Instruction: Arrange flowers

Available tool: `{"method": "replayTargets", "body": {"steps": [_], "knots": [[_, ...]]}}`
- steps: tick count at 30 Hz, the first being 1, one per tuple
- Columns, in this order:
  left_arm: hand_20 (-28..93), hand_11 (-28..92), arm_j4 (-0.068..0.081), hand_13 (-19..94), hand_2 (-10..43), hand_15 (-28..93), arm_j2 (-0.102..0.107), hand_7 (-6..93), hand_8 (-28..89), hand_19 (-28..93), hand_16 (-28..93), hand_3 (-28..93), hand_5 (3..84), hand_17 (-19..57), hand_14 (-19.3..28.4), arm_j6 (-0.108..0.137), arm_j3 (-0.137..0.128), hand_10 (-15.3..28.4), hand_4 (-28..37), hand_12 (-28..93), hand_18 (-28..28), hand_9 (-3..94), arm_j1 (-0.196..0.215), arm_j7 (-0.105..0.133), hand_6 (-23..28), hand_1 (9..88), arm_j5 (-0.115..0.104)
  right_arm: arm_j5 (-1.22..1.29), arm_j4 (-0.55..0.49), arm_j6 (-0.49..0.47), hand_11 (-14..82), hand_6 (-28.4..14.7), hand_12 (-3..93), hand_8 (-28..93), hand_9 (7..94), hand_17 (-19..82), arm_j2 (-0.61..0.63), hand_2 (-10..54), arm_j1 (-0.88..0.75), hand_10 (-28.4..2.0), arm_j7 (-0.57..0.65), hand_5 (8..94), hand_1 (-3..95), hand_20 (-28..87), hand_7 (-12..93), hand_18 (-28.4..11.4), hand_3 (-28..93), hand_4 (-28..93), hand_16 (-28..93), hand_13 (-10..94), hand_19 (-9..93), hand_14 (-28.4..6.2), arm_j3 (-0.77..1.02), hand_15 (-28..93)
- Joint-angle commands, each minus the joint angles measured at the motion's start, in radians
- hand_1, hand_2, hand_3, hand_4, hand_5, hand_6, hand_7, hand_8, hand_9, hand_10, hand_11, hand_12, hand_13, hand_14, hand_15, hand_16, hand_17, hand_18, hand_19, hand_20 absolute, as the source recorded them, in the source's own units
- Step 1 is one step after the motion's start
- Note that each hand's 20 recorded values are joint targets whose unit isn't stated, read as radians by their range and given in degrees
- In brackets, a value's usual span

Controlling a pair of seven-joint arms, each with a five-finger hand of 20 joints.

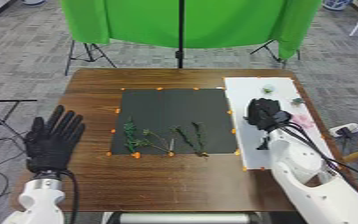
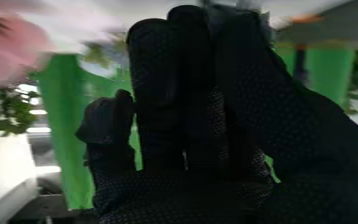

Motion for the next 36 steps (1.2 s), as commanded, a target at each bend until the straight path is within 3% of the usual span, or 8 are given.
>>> {"method": "replayTargets", "body": {"steps": [1,7,20,23,24,28,32,36], "knots": [[8,12,0.004,19,13.6,22,0.008,7.7,-9,27,-4,75,36.2,-9.5,16.1,0.002,-0.015,16.7,-28.3,8,12.7,29.1,0.033,0.016,10.0,23.0,0.019,-0.068,-0.112,0.076,5.6,1.4,34.1,-3,85.7,29,-0.059,-9.5,0.117,-9.1,-0.114,77.2,58.9,55,36,-22.6,71,-28,41,67,86,-7.6,-0.141,46],[8,13,0.000,19,13.6,22,0.008,7.7,-9,27,-4,76,36.4,-9.6,16.5,0.028,-0.017,17.3,-28.3,8,12.7,28.9,0.057,0.023,10.3,22.9,0.007,-0.040,0.044,0.100,5.7,0.8,33.8,-4,85.1,28,-0.224,-9.5,0.321,-9.3,-0.148,76.8,59.7,55,37,-22.6,70,-28,41,67,86,-7.6,-0.373,47],[8,17,0.009,16,13.7,30,0.045,9.5,-9,29,-8,77,38.3,-11.2,18.8,0.070,0.010,20.0,-28.3,8,13.0,29.0,0.033,0.041,12.0,23.0,0.010,-0.020,0.133,0.006,6.6,-1.9,31.8,-8,80.1,28,-0.407,-9.0,0.393,-10.0,-0.188,71.7,65.2,56,41,-21.6,62,-28,39,64,86,-7.3,-0.574,50],[7,19,0.016,15,13.6,33,0.059,10.4,-9,30,-9,77,39.1,-11.8,19.8,0.089,0.024,21.1,-28.3,7,13.1,29.1,0.014,0.043,12.5,23.1,0.005,-0.055,0.170,-0.040,7.1,-2.3,31.0,-10,78.8,28,-0.450,-6.7,0.398,-9.9,-0.166,69.7,68.2,56,43,-21.0,56,-26,38,63,87,-7.1,-0.594,51],[7,20,0.031,15,13.6,34,0.062,10.7,-9,30,-10,77,39.1,-11.9,20.1,0.091,0.034,21.2,-28.3,7,13.2,29.1,-0.011,0.030,12.6,23.1,0.010,-0.063,0.199,-0.020,7.1,-2.3,30.7,-10,78.4,28,-0.473,-6.0,0.395,-9.8,-0.173,69.0,69.2,56,44,-20.9,53,-25,37,63,87,-7.1,-0.588,51],[7,25,0.035,12,13.6,42,0.073,13.6,-10,32,-15,78,39.7,-13.9,22.1,0.090,0.057,22.7,-28.3,6,13.3,28.3,-0.031,0.008,13.5,24.0,0.015,-0.094,0.230,-0.019,7.3,-1.9,29.5,-14,76.5,28,-0.512,-1.0,0.381,-8.8,-0.166,64.1,76.5,57,50,-19.7,34,-16,35,62,87,-6.5,-0.587,53],[6,31,0.037,10,13.3,48,0.073,17.1,-11,35,-19,79,40.5,-15.5,23.8,0.081,0.063,23.8,-28.3,4,13.7,28.0,-0.039,0.036,13.9,24.9,0.007,-0.169,0.274,-0.021,7.9,-1.2,29.0,-17,75.1,28,-0.540,2.7,0.374,-7.9,-0.234,59.6,80.7,57,56,-18.6,20,-8,32,62,87,-5.3,-0.566,55],[5,35,0.037,9,13.2,53,0.079,20.2,-12,36,-22,80,40.6,-17.1,24.8,0.078,0.058,23.8,-28.3,2,14.3,28.1,-0.042,0.039,13.5,25.1,0.007,-0.186,0.266,-0.043,8.5,0.4,29.8,-20,76.1,29,-0.530,1.2,0.347,-6.8,-0.233,57.9,74.4,56,61,-19.6,30,-15,30,63,88,-5.0,-0.569,55]]}}
